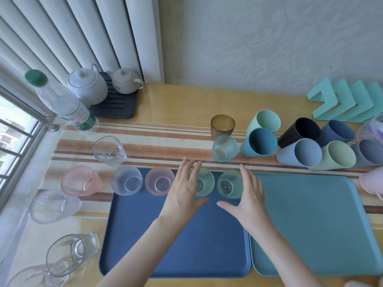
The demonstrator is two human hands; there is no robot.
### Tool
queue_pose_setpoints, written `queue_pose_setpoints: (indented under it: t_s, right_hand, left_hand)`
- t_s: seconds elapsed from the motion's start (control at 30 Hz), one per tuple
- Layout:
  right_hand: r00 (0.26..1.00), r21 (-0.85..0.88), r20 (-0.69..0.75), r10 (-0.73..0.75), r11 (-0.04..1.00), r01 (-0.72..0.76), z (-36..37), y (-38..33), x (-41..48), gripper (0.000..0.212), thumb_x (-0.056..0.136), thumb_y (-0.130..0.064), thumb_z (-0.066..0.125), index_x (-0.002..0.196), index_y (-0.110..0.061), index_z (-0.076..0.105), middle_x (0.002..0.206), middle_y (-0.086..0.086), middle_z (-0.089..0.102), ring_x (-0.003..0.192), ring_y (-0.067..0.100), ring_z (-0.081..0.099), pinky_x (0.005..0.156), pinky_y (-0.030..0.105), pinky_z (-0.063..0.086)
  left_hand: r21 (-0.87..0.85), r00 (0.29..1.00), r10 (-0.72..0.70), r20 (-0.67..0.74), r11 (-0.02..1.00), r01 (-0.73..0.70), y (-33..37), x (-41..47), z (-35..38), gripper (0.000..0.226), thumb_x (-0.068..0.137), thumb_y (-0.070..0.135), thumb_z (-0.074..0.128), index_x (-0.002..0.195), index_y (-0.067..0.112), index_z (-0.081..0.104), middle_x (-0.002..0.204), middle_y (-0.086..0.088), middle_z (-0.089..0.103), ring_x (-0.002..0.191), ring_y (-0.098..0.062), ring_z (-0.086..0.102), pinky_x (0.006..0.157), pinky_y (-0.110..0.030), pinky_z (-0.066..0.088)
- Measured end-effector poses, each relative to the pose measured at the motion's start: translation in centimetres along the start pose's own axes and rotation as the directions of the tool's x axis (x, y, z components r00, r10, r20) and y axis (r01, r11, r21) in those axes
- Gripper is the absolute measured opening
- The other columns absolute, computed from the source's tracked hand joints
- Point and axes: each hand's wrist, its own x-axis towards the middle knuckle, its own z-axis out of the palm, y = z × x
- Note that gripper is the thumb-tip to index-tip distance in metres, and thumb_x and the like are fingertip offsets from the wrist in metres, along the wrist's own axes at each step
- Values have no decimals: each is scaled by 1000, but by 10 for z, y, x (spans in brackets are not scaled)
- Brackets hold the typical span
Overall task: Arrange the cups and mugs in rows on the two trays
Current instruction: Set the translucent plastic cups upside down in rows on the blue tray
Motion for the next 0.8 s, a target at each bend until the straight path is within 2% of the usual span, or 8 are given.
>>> queue_pose_setpoints:
  t_s: [0.07, 0.17, 0.27, 0.4, 0.57, 0.7, 0.8]
  right_hand:
    - [994, -56, -16, -108, 993, 107, 1, -12, -4, 108, 60, -44, 82, 145, -18, 21, 145, 1, 32, 133, 16, 19, 108, 29, 12]
    - [973, -96, 54, -223, 969, 227, 8, -31, 0, 106, 63, -50, 77, 145, -19, 19, 145, -2, 33, 136, 15, 12, 109, 29, 4]
    - [960, -130, 122, -252, 955, 267, 18, -45, 14, 102, 66, -52, 74, 145, -17, 19, 146, -3, 33, 136, 14, 4, 109, 30, -1]
    - [960, -204, 157, -232, 944, 261, 31, -52, 28, 92, 68, -47, 73, 141, -15, 27, 141, 2, 41, 136, 22, 16, 109, 33, -1]
    - [960, -234, 122, -253, 932, 275, 39, -51, 30, 83, 64, -44, 76, 133, -16, 39, 131, 2, 49, 129, 24, 31, 108, 34, 4]
    - [963, -224, 118, -243, 938, 264, 39, -52, 29, 85, 64, -44, 76, 134, -17, 37, 131, 2, 48, 129, 24, 31, 109, 34, 3]
    - [960, -205, 149, -236, 943, 263, 37, -53, 28, 95, 65, -48, 76, 140, -15, 29, 140, 4, 40, 136, 24, 23, 111, 37, 1]
  left_hand:
    - [-16, 998, 22, -65, 1000, -23, -8, -10, -20, 93, 71, 27, 77, 145, 18, 21, 150, 0, 25, 144, -16, 7, 113, -25, 14]
    - [-1, 991, -30, -134, 1000, 30, -38, -27, -53, 97, 63, 20, 83, 143, 16, 28, 148, -3, 32, 143, -19, 17, 115, -36, 16]
    - [127, 994, -73, -80, 988, 83, -67, -37, -75, 108, 56, 23, 87, 144, 11, 26, 147, -7, 34, 141, -21, 22, 115, -40, 7]
    - [216, 999, -21, 30, 976, 14, -74, -33, -71, 112, 57, 29, 86, 145, 12, 20, 149, -2, 31, 141, -21, 23, 115, -33, -1]
    - [201, 1000, 3, -3, 979, -2, -76, -20, -52, 99, 61, 23, 83, 142, 11, 29, 133, -4, 50, 124, -22, 46, 115, -27, 3]
    - [194, 1000, 14, -24, 981, -9, -80, -16, -45, 96, 59, 21, 84, 140, 9, 34, 124, -6, 55, 117, -24, 51, 115, -33, 11]
    - [181, 999, 25, -26, 983, -20, -79, -17, -46, 101, 58, 25, 84, 142, 10, 30, 131, -4, 50, 123, -23, 46, 115, -34, 8]
